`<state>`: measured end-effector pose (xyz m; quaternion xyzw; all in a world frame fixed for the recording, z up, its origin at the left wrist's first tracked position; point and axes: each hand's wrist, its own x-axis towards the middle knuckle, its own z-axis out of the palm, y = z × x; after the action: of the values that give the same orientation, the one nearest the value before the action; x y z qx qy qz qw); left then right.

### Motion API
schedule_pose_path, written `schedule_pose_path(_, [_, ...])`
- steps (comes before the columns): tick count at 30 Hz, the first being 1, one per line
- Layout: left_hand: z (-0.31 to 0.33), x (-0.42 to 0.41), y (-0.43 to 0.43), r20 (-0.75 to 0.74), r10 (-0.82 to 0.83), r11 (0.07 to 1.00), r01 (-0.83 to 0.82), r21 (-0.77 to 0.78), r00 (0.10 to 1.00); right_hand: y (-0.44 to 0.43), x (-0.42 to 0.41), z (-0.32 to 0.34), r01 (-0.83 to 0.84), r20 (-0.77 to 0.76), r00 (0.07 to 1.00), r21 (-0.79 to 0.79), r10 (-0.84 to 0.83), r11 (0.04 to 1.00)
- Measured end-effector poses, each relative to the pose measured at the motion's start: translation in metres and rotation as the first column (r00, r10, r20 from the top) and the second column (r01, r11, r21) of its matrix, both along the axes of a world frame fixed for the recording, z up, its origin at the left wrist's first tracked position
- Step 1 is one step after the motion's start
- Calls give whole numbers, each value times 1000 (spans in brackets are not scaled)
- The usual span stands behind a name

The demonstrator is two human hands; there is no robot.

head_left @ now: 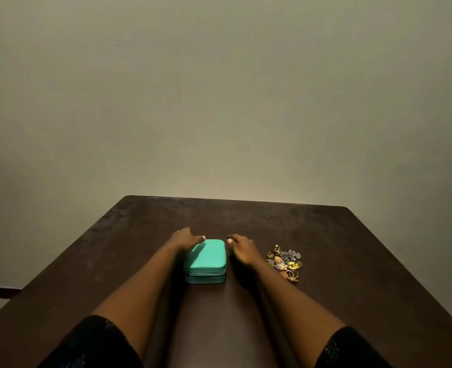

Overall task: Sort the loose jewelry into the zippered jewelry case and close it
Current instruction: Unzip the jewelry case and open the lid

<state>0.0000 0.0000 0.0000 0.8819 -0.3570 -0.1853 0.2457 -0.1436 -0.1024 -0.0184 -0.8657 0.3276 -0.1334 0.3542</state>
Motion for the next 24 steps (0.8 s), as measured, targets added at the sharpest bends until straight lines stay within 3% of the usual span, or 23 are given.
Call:
schedule_pose_path(6, [-29, -13, 10, -168, 48, 987, -72, -142, 985, -1, -8, -10, 111, 59, 991, 133, -120, 985])
schedule_pose_path(13, [-38, -12, 4, -307, 65, 916, -179, -360, 949, -6, 15, -9, 23, 100, 994, 265, -51, 964])
schedule_pose_path(18, [-44, -8, 3, -394, 15, 871, -206, -446, 919, -5, 28, -7, -17, 169, 983, 476, -73, 879])
schedule_pose_path(20, [-44, -6, 1, -420, 8, 865, -217, -453, 908, -11, 32, -7, -42, 146, 989, 487, -34, 872])
schedule_pose_path(24, [-48, -2, -3, -452, 6, 852, -241, -464, 892, -23, 35, -1, -105, 12, 994, 352, 108, 930])
